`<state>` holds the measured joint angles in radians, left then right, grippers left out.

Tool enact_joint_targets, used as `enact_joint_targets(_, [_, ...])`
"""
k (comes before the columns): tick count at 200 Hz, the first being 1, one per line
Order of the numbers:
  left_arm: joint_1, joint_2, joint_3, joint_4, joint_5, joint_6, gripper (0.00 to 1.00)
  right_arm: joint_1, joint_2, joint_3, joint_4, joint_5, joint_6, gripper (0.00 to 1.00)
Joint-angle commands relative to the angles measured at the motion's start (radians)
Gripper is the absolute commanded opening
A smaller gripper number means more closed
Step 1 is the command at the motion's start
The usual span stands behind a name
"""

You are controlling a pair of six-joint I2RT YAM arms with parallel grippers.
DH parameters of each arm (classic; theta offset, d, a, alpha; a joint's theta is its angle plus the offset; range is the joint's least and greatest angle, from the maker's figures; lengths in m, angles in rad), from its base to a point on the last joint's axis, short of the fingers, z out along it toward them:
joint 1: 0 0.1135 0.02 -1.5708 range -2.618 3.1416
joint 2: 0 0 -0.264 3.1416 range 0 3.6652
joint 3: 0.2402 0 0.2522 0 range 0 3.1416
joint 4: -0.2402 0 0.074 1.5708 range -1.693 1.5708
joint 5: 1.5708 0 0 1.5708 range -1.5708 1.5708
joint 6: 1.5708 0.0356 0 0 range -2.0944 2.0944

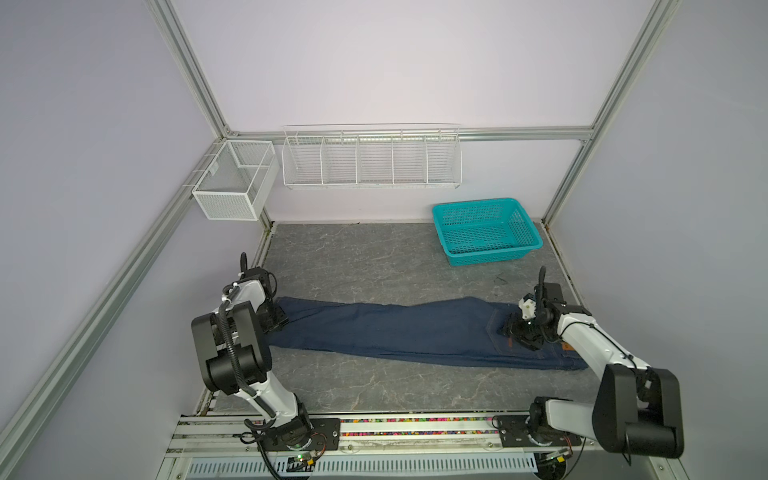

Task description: Fold and stack the trousers

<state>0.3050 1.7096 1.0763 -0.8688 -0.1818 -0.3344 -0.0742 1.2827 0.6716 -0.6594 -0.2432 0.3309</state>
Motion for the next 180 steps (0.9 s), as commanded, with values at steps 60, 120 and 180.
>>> enact_joint_targets(60, [0.015,0.002,0.195,-0.070,0.011,0.024,0.65,0.021,-0.046,0.016,-0.033,0.015,-0.005,0.66])
enact_joint_targets(120, [0.014,0.043,0.277,-0.078,0.068,0.011,0.65,0.186,-0.128,0.029,0.063,-0.008,0.002,0.71])
enact_joint_targets(180, [-0.026,0.179,0.367,-0.024,0.112,-0.027,0.63,0.335,-0.091,-0.015,0.162,0.025,0.052,0.72])
